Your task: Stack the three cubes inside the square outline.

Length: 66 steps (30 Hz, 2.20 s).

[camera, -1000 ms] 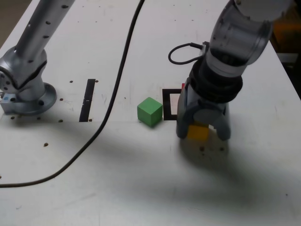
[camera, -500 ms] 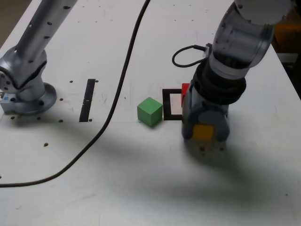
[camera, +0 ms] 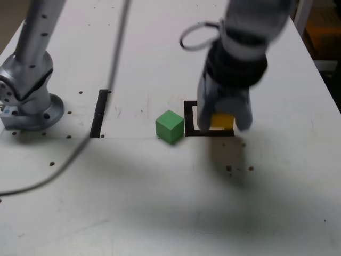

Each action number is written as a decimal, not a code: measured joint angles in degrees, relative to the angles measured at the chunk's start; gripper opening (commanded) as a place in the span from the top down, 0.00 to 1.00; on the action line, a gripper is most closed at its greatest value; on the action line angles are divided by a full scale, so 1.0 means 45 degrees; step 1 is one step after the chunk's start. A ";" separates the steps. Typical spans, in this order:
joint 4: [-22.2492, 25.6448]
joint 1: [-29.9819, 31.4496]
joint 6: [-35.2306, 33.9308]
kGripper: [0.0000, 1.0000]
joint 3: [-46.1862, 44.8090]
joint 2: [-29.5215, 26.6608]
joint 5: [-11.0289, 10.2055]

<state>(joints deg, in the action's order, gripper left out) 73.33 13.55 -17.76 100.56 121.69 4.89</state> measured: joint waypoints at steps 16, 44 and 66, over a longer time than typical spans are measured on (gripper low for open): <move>0.0966 -0.0457 -0.0046 0.72 0.0382 -0.0777 -0.0363; 0.0629 -0.2026 0.1361 0.72 0.0215 0.0364 -0.0083; 0.0252 -0.2163 0.1577 0.60 0.0111 0.0505 0.0106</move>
<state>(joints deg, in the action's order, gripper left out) 74.46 3.81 -10.66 101.06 123.96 5.36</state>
